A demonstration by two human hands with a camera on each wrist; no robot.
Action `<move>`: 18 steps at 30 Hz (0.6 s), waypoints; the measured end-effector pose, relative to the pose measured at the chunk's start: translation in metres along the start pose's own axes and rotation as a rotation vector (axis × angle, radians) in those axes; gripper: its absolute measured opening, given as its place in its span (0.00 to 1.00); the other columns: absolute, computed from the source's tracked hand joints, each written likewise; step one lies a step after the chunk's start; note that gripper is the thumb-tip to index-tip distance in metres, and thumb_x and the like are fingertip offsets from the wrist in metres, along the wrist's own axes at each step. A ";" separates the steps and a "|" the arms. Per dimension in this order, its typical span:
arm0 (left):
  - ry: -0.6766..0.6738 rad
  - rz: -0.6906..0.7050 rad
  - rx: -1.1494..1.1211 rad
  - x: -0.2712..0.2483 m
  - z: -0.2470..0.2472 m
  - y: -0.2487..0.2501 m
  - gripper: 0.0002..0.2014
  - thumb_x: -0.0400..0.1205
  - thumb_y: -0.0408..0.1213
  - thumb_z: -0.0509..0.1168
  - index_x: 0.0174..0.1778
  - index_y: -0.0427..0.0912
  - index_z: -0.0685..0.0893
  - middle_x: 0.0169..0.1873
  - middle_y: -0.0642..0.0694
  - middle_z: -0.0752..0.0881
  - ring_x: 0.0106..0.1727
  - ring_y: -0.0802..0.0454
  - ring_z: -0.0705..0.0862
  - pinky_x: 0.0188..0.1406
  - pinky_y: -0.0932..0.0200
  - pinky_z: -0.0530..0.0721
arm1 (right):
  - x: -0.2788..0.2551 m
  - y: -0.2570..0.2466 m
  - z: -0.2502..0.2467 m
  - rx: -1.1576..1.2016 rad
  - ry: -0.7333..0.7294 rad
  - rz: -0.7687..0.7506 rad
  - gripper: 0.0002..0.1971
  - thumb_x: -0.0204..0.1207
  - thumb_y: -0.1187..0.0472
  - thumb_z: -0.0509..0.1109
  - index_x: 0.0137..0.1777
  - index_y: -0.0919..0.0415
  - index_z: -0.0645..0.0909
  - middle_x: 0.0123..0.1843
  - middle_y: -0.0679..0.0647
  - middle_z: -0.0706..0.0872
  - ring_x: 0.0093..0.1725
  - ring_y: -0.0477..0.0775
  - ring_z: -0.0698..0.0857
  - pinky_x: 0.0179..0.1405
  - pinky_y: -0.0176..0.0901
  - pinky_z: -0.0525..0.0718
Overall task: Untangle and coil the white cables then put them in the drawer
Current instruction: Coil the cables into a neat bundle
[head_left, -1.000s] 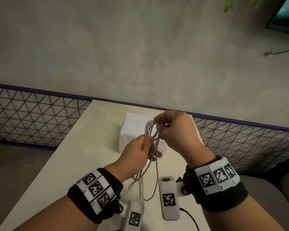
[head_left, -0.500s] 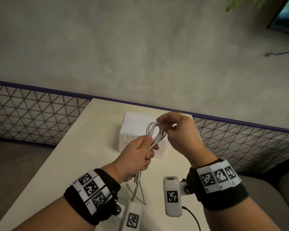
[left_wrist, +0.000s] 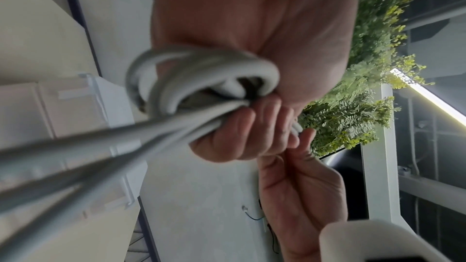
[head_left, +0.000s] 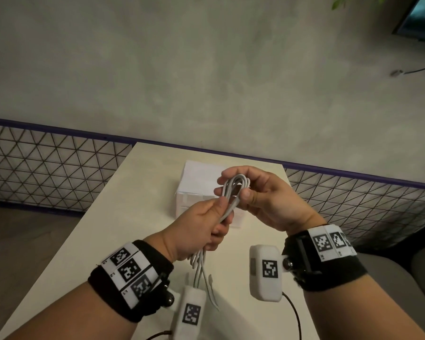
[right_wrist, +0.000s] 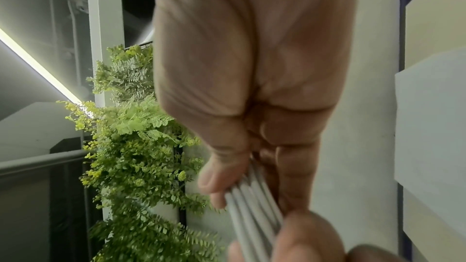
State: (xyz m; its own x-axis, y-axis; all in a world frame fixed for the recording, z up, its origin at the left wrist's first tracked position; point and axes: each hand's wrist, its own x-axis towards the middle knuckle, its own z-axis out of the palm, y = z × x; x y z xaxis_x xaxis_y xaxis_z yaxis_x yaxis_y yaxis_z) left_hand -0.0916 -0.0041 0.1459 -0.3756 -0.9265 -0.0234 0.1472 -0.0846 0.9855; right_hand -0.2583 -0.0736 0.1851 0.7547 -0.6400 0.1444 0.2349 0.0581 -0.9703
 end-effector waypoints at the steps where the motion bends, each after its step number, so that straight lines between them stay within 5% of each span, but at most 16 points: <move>1: -0.020 0.014 -0.004 0.000 -0.001 0.000 0.23 0.82 0.57 0.48 0.42 0.40 0.78 0.23 0.51 0.69 0.21 0.57 0.65 0.22 0.61 0.66 | 0.001 0.000 0.000 0.018 0.003 -0.017 0.17 0.74 0.69 0.69 0.63 0.67 0.77 0.59 0.61 0.84 0.61 0.63 0.85 0.54 0.51 0.85; 3: -0.074 0.030 -0.002 0.000 -0.003 0.003 0.24 0.82 0.56 0.49 0.47 0.39 0.81 0.25 0.50 0.69 0.23 0.57 0.66 0.24 0.62 0.69 | 0.004 -0.002 0.000 0.046 0.008 -0.040 0.14 0.75 0.71 0.66 0.60 0.67 0.79 0.57 0.62 0.85 0.58 0.63 0.86 0.47 0.52 0.87; 8: -0.134 -0.004 0.127 0.005 -0.012 0.019 0.13 0.87 0.44 0.51 0.43 0.40 0.74 0.27 0.52 0.72 0.28 0.57 0.73 0.35 0.60 0.76 | 0.010 -0.002 0.002 0.104 0.089 -0.059 0.17 0.75 0.71 0.62 0.63 0.64 0.80 0.56 0.59 0.88 0.59 0.61 0.87 0.57 0.49 0.86; 12: -0.067 0.141 -0.442 0.014 -0.022 0.030 0.11 0.81 0.45 0.56 0.40 0.42 0.72 0.27 0.51 0.73 0.29 0.56 0.74 0.39 0.59 0.74 | 0.017 0.014 0.019 0.218 0.188 -0.048 0.39 0.68 0.49 0.76 0.76 0.62 0.68 0.64 0.58 0.82 0.56 0.55 0.85 0.58 0.47 0.84; 14: -0.063 0.222 -0.675 0.019 -0.031 0.032 0.11 0.82 0.46 0.54 0.41 0.44 0.73 0.29 0.51 0.74 0.33 0.56 0.77 0.41 0.60 0.78 | 0.012 0.028 0.027 0.129 0.165 0.022 0.40 0.67 0.41 0.74 0.76 0.59 0.68 0.60 0.56 0.84 0.52 0.53 0.86 0.56 0.49 0.85; 18: 0.041 0.271 -0.760 0.022 -0.043 0.033 0.13 0.85 0.48 0.51 0.40 0.47 0.75 0.36 0.51 0.78 0.45 0.55 0.83 0.51 0.55 0.76 | 0.000 0.042 0.034 -0.346 0.093 0.139 0.28 0.78 0.58 0.68 0.77 0.52 0.64 0.45 0.60 0.87 0.42 0.60 0.87 0.54 0.57 0.86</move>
State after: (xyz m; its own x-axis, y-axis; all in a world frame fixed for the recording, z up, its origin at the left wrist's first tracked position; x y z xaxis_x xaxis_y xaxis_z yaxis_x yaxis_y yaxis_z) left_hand -0.0556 -0.0430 0.1704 -0.2056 -0.9621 0.1793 0.8157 -0.0672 0.5745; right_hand -0.2274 -0.0449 0.1508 0.7025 -0.7117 0.0044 -0.0979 -0.1028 -0.9899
